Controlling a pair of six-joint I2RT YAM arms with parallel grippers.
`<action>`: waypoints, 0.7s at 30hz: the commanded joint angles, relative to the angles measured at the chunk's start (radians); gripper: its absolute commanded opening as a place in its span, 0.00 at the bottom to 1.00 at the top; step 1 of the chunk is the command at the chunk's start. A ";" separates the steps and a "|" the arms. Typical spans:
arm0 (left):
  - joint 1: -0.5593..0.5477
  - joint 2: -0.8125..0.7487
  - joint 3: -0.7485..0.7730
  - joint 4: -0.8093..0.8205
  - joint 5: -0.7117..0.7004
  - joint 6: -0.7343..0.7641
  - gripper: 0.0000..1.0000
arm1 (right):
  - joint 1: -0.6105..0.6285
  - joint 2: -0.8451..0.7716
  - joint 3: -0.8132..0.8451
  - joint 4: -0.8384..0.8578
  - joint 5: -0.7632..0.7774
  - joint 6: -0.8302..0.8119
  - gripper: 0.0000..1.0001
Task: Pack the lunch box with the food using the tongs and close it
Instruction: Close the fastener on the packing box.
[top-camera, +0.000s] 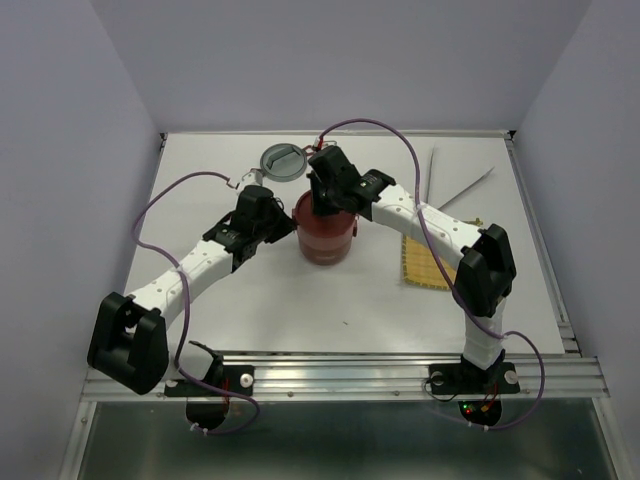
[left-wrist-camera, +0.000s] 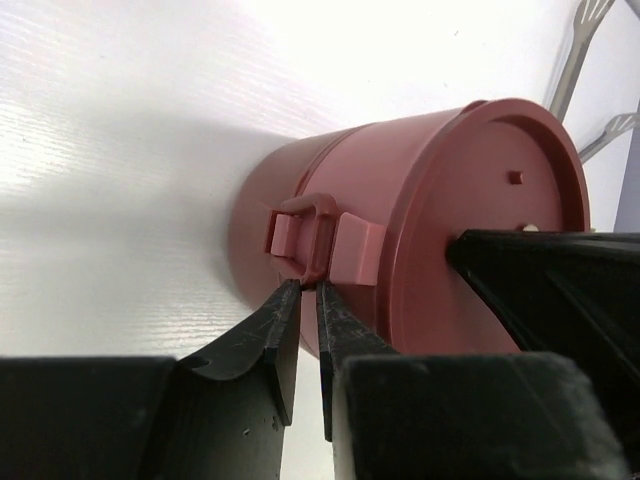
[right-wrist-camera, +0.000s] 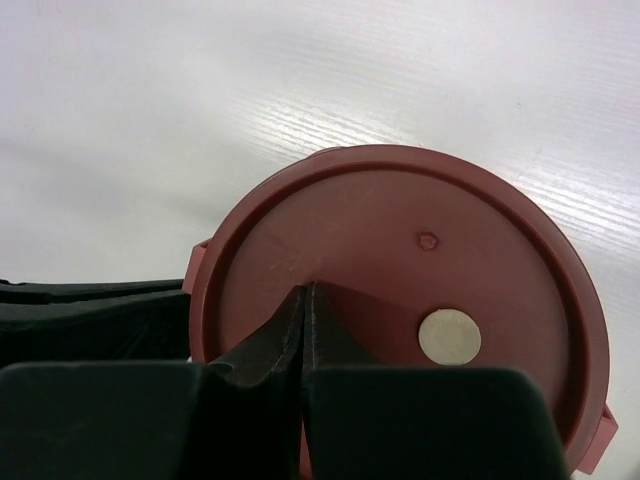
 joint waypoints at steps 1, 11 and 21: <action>0.032 0.015 -0.045 -0.016 -0.082 -0.032 0.22 | 0.010 0.008 -0.049 -0.079 -0.001 0.001 0.01; 0.172 -0.013 -0.145 0.036 0.021 -0.071 0.22 | 0.001 -0.009 -0.075 -0.076 0.005 0.002 0.01; 0.175 -0.135 -0.176 0.162 0.102 -0.050 0.00 | 0.001 -0.018 -0.089 -0.069 0.000 0.009 0.01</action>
